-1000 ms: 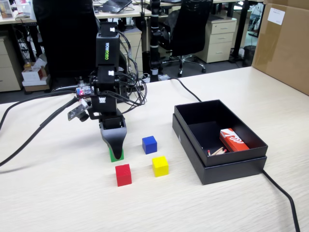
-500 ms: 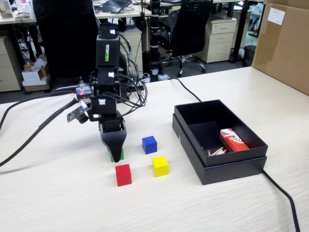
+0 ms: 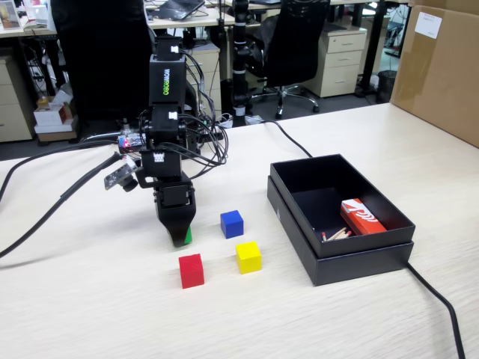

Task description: Put the green cube on top of the red cube

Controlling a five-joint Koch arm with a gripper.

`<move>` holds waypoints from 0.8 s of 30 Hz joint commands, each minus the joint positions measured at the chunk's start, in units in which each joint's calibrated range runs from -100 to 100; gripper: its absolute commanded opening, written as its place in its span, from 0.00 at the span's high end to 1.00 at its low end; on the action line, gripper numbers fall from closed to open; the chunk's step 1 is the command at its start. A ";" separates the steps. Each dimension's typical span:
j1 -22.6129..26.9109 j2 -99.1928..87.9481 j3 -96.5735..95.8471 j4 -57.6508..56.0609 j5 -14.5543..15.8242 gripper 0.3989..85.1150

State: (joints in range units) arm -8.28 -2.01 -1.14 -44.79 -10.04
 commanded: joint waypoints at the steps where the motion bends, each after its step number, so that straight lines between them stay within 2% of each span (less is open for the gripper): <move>1: -0.10 -5.74 0.69 0.69 0.63 0.97; 12: 0.68 -16.87 7.85 0.69 4.40 0.97; 18: 1.81 -6.08 21.99 0.69 5.42 0.97; 20: 1.95 3.21 30.42 0.69 5.42 0.97; 24: 1.81 6.08 30.52 0.69 5.42 0.97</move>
State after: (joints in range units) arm -6.52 4.34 24.78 -44.87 -4.57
